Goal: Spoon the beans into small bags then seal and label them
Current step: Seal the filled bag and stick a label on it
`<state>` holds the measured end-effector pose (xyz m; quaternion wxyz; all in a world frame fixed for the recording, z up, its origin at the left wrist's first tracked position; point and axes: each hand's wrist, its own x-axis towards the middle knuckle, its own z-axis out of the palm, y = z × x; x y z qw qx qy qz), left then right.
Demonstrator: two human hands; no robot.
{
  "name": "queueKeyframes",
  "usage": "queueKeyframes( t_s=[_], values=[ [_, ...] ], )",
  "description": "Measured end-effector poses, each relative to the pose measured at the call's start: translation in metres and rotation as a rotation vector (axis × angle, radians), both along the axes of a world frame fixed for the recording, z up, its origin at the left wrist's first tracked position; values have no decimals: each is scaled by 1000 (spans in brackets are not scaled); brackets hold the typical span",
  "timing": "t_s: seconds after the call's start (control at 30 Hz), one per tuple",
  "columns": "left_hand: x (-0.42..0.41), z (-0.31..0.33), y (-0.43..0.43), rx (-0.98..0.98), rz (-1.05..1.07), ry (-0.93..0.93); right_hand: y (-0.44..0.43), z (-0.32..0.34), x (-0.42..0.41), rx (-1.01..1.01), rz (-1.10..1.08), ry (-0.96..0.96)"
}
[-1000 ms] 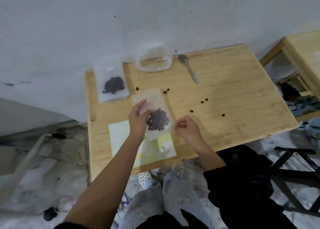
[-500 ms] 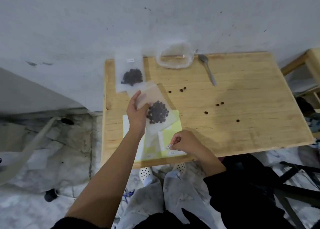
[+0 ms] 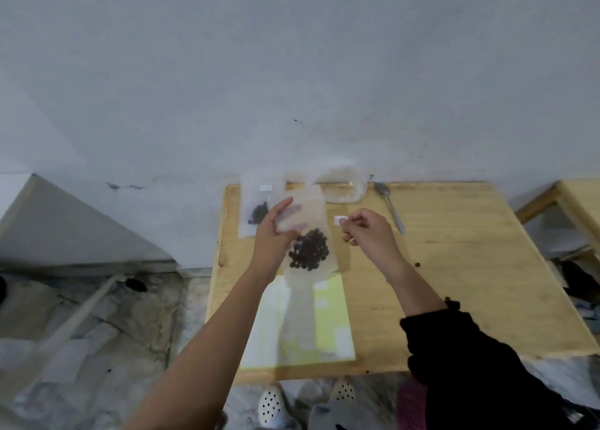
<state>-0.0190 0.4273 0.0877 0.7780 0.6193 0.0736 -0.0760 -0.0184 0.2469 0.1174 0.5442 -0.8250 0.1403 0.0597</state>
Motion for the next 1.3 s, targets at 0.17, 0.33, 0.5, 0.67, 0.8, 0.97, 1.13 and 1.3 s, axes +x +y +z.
queueKeyframes(
  t_s=[0.17,0.33,0.5,0.67,0.8,0.97,1.13,1.3],
  values=[
    [8,34,0,14,-144,-112,21,37,27,-38,64,-158],
    [9,53,-2,31,-174,-177,30,52,34,-129,121,-218],
    [6,57,-5,35,-147,-205,34,57,32,-157,107,-253],
    [3,57,-8,41,-140,-211,35,58,28,-148,100,-248],
    [-1,57,-10,45,-138,-212,35,58,23,-155,108,-250],
    [-9,59,-10,23,-145,-207,35,58,16,-161,115,-250],
    [-17,63,-10,14,-132,-208,36,59,11,-190,85,-235],
    [-24,69,-8,-32,-62,-191,36,60,5,-161,-9,-299]
  ],
)
